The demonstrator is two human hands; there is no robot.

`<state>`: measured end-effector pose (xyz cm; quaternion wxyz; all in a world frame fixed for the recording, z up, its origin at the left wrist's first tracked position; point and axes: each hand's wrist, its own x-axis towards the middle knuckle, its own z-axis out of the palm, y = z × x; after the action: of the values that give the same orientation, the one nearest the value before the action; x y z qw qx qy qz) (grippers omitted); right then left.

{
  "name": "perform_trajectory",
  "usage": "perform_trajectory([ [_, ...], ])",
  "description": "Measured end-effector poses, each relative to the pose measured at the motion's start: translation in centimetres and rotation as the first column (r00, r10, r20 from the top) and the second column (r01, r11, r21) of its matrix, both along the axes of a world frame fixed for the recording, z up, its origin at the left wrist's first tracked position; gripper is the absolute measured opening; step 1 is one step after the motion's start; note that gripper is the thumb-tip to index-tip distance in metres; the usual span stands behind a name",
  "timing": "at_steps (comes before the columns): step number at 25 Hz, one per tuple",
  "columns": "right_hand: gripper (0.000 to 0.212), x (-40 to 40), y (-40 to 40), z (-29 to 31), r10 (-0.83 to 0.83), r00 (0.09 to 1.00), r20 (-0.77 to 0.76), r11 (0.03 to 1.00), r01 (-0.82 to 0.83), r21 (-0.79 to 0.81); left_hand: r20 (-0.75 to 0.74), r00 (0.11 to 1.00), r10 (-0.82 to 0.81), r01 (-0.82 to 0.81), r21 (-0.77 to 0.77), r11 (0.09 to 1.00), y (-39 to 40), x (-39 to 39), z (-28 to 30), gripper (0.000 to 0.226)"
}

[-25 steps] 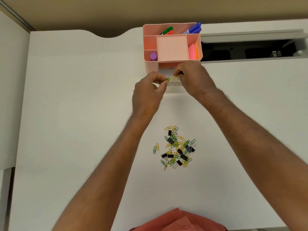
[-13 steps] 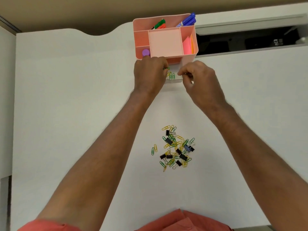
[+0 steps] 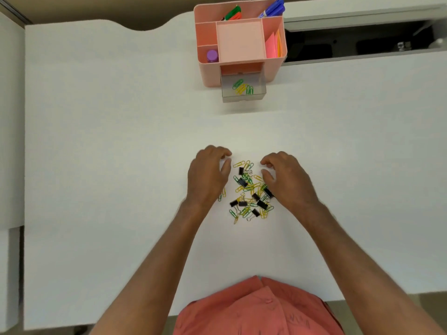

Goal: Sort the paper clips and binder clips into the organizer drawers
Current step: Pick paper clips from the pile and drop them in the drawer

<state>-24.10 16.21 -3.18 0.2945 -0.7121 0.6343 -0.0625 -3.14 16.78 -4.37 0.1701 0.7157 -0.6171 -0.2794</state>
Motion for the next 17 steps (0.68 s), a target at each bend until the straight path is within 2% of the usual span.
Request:
perform_trajectory([
  [4,0.046,0.6,2.7,-0.5,0.069,0.984,-0.165,0.997,-0.071,-0.009,0.027,0.999,0.017,-0.019,0.090,0.996,5.3,0.1,-0.5,0.030],
  [6,0.052,1.2,3.7,-0.8,0.077,0.972,-0.221,0.994,-0.091,-0.055,0.079,0.997,-0.011,0.002,0.111,0.994,6.2,-0.2,-0.4,0.037],
  [11,0.046,2.6,4.7,-1.3,0.043,0.946,-0.322,0.987,-0.090,-0.133,0.108,0.991,-0.077,0.062,0.142,0.988,6.1,-2.0,0.1,0.047],
  [14,0.034,3.0,4.7,-1.5,0.012,0.961,-0.275,0.989,-0.051,-0.136,0.110,0.989,-0.103,0.090,0.120,0.989,5.3,-3.1,0.0,0.048],
  [17,0.023,3.3,4.8,-1.3,0.001,0.974,-0.225,0.995,-0.023,-0.098,0.116,0.987,-0.107,0.091,0.135,0.987,4.5,-3.5,-0.1,0.037],
])
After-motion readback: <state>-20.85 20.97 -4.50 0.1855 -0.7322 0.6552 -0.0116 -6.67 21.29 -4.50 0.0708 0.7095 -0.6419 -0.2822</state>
